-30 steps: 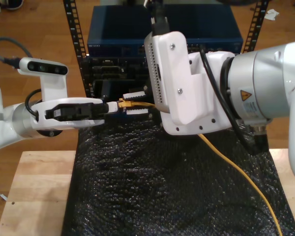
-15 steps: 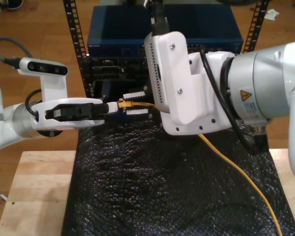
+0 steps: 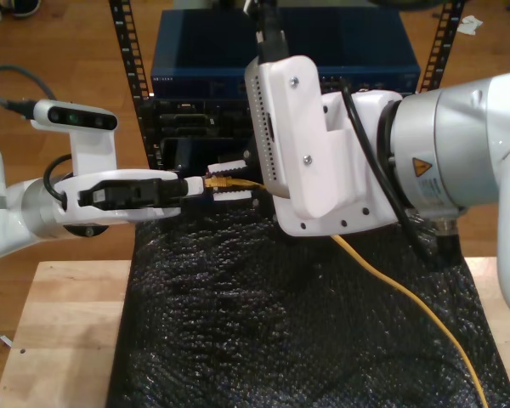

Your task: Grab the cable and plug it in

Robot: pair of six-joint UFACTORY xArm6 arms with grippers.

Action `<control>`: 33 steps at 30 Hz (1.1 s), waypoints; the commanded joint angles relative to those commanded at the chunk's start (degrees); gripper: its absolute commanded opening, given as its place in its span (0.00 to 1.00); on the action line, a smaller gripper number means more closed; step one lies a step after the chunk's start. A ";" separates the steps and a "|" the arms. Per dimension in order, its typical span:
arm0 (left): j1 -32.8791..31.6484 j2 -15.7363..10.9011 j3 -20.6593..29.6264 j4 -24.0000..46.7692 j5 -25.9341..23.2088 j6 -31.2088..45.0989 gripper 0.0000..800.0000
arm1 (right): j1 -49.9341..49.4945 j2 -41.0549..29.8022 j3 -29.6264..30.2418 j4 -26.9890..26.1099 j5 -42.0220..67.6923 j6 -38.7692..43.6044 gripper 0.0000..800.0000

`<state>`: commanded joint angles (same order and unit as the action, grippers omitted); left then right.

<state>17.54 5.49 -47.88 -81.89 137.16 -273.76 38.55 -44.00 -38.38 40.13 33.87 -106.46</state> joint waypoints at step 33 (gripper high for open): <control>-0.09 0.00 -0.18 -0.09 1.32 -0.09 0.16 | 0.00 0.09 0.00 0.88 -0.18 0.00 0.01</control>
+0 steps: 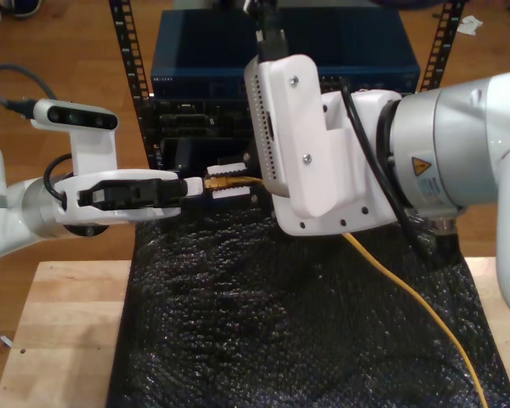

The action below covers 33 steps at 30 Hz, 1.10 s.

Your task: Grab the cable and plug it in

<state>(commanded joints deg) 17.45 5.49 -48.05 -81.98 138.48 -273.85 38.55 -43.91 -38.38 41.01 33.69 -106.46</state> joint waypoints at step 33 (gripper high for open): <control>0.35 0.09 -0.18 -0.26 -0.53 -0.44 0.99 | -2.37 2.46 -1.41 0.88 0.00 2.73 0.00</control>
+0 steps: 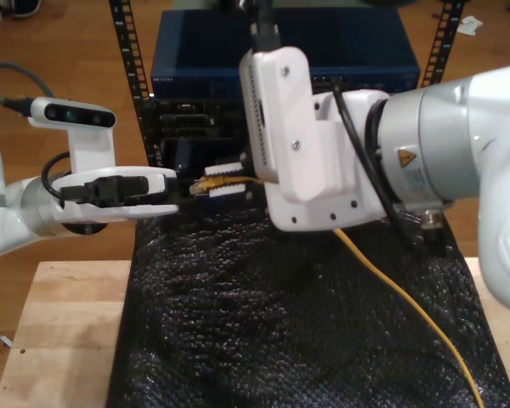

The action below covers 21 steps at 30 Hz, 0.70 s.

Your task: Grab the cable and plug it in

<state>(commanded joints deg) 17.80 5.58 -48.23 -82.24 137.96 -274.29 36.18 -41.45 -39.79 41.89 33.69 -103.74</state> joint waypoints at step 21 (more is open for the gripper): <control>0.53 -4.04 -0.70 0.35 -10.64 0.53 0.99 | -14.68 0.09 -2.64 0.00 0.18 5.98 0.00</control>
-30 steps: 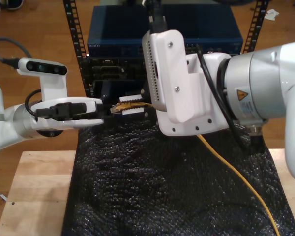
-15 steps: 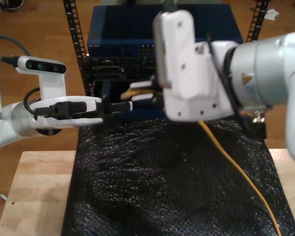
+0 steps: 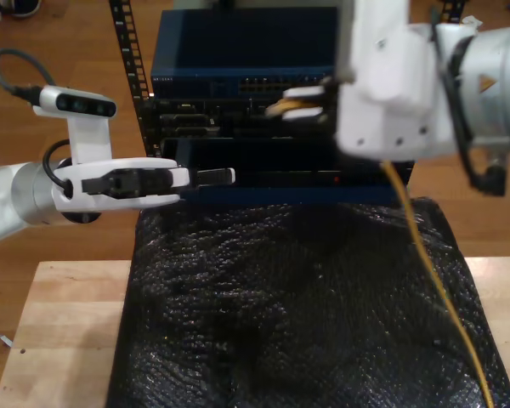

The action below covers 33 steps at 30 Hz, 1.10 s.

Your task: Grab the cable and plug it in

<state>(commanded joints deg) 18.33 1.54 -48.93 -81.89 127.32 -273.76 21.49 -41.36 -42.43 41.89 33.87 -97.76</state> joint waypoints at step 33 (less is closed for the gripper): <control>6.77 -7.47 -9.67 25.41 -14.86 5.80 0.99 | -7.03 7.65 1.76 -0.70 0.97 0.44 0.00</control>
<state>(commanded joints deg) 25.10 -5.93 -58.60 -56.48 112.46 -267.96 14.46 -33.71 -40.67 41.19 34.84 -97.32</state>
